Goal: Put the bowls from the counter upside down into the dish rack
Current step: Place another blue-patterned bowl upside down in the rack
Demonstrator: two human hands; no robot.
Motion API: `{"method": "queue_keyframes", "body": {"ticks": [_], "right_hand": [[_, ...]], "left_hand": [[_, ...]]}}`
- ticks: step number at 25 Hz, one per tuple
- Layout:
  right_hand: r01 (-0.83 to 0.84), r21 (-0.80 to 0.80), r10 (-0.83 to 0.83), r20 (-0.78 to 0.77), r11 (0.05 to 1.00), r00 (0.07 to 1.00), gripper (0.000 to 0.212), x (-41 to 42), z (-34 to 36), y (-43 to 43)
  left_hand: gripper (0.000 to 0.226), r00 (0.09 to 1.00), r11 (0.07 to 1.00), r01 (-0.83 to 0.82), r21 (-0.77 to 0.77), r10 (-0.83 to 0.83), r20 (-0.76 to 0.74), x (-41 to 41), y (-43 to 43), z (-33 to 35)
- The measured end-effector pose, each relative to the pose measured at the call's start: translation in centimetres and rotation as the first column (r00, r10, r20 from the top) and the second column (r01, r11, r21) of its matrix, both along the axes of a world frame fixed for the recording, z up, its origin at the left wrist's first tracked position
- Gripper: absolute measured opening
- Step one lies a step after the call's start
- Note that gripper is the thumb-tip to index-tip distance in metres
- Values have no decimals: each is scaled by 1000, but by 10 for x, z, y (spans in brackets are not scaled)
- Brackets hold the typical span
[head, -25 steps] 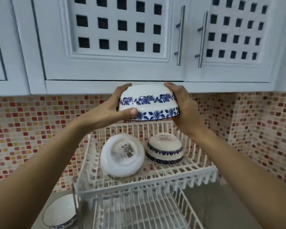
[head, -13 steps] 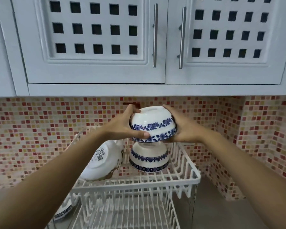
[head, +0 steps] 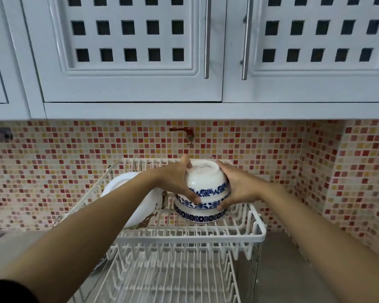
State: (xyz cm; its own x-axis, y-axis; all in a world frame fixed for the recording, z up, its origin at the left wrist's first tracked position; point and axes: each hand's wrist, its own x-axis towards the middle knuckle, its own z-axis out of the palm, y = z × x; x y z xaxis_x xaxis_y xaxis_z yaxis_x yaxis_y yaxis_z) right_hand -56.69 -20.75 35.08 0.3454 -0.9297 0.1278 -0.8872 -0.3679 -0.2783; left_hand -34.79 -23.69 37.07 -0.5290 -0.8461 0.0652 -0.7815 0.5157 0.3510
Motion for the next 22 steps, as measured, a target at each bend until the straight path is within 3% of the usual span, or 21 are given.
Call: {"method": "queue_keyframes", "body": {"ticks": [6, 14, 18, 22], "right_hand": [[36, -26, -37, -65, 999, 997, 124, 6, -9, -1], [113, 8, -110, -179, 994, 978, 124, 15, -7, 3], [181, 130, -148, -230, 975, 962, 127, 19, 2, 9], [186, 56, -169, -227, 981, 959, 97, 34, 25, 10]], "left_hand": [[98, 994, 998, -34, 51, 28, 103, -8, 2, -7], [103, 978, 993, -98, 63, 84, 193, -11, 4, -10], [116, 950, 994, -97, 56, 76, 304, -10, 3, -4], [80, 984, 991, -32, -131, 53, 167, 16, 9, 18]]}}
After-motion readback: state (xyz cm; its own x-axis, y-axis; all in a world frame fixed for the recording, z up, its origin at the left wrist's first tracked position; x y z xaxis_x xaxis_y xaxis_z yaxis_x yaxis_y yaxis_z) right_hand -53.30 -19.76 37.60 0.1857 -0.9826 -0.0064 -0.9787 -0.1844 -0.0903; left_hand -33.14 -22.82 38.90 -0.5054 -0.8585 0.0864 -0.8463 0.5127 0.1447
